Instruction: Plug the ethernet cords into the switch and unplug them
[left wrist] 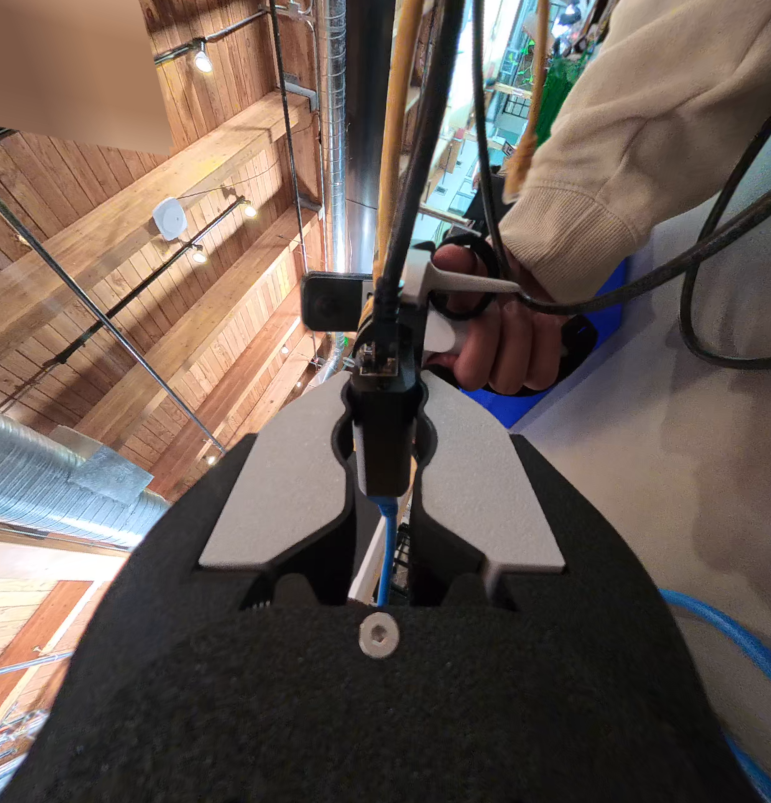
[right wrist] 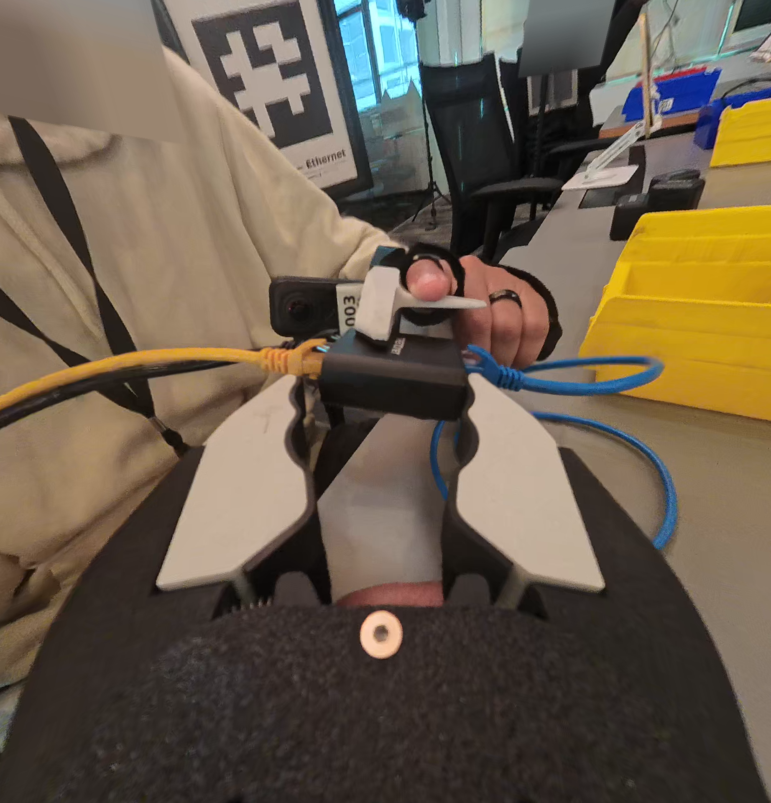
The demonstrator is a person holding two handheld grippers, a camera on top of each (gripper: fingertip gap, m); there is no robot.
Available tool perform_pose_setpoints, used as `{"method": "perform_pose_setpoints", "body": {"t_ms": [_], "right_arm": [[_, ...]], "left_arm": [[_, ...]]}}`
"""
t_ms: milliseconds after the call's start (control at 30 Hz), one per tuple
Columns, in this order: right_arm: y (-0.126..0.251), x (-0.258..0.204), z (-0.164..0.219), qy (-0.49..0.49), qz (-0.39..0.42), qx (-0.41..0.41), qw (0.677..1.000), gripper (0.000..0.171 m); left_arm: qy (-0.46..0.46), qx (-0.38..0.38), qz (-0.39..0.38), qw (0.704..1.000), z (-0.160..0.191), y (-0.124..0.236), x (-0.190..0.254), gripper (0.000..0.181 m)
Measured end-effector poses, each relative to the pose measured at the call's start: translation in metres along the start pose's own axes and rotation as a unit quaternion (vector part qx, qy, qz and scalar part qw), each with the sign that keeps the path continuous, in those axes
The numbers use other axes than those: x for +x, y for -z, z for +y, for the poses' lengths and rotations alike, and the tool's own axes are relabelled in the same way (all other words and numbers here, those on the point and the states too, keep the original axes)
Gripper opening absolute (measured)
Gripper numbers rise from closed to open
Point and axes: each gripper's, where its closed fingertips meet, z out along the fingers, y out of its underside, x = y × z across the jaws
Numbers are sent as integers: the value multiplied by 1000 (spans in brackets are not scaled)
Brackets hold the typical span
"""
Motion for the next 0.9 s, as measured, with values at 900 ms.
{"method": "perform_pose_setpoints", "body": {"t_ms": [900], "right_arm": [[11, 2, 0, -50, 64, -23, 996, 57]], "left_arm": [[-18, -68, 4, 998, 10, -3, 9, 23]]}}
